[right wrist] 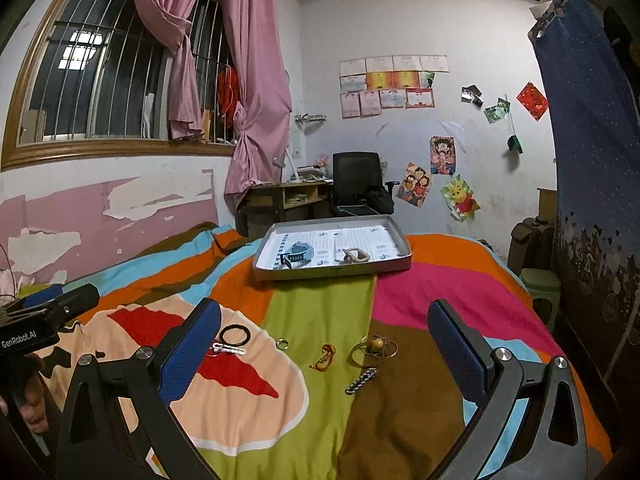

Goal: Organize jewelry
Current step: 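Withdraw both tools from the tray back over the bed, then grasp the black hair tie with the left tool while the right tool grasps the red bead bracelet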

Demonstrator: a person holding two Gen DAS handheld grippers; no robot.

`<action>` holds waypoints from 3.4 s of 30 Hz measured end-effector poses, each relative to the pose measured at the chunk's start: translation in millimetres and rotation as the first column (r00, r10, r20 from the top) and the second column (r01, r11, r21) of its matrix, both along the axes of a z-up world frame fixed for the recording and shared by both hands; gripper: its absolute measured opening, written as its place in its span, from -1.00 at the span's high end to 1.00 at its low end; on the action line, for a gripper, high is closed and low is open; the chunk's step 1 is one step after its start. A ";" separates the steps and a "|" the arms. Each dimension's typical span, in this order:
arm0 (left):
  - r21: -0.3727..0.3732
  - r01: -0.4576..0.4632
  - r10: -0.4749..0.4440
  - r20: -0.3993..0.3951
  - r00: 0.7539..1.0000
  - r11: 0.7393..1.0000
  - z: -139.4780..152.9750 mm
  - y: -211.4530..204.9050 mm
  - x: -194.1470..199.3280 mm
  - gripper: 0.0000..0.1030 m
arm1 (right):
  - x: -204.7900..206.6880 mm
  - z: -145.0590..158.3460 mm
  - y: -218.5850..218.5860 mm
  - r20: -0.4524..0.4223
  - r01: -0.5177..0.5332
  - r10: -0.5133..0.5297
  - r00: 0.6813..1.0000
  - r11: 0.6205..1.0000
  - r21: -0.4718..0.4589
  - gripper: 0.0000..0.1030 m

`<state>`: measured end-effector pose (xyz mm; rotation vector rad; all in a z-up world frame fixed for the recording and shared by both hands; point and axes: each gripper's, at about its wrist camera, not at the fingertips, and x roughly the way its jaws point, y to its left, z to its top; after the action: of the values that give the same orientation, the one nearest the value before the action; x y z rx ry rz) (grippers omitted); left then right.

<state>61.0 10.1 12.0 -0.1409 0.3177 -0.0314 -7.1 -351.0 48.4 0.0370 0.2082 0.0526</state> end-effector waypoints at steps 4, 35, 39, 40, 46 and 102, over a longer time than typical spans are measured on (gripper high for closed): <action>0.000 -0.003 0.003 0.004 1.000 1.000 -0.1 -0.4 0.7 -1.00 | -0.2 0.3 1.9 -0.002 0.000 0.000 1.000 1.000 -0.007 -0.97; -0.052 0.018 -0.026 -0.172 0.985 0.999 1.6 35.2 194.3 -1.00 | 169.8 2.1 6.2 -0.110 -0.105 0.107 0.988 0.994 0.023 -0.97; -0.039 0.045 -0.052 -0.200 0.978 0.998 -17.3 31.7 217.9 -0.99 | 197.1 -16.8 8.5 -0.149 -0.112 0.115 0.982 0.993 0.028 -0.97; -0.036 0.057 -0.063 -0.213 0.975 0.998 -23.5 30.5 223.1 -1.00 | 202.1 -22.9 8.0 -0.163 -0.118 0.122 0.979 0.992 0.034 -0.97; -0.061 0.124 -0.137 -0.316 0.939 0.990 -63.9 31.0 248.3 -0.99 | 230.7 -64.6 19.6 -0.309 -0.182 0.188 0.932 0.982 0.049 -0.96; -0.150 0.428 -0.444 -0.484 0.754 0.891 -99.2 -21.9 244.7 0.89 | 267.8 -190.1 43.9 -0.563 -0.133 0.441 0.699 0.854 0.503 0.82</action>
<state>305.8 -11.9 -87.2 -0.0991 0.8812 -0.4754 260.7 -307.1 -141.7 0.4761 0.9313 0.4196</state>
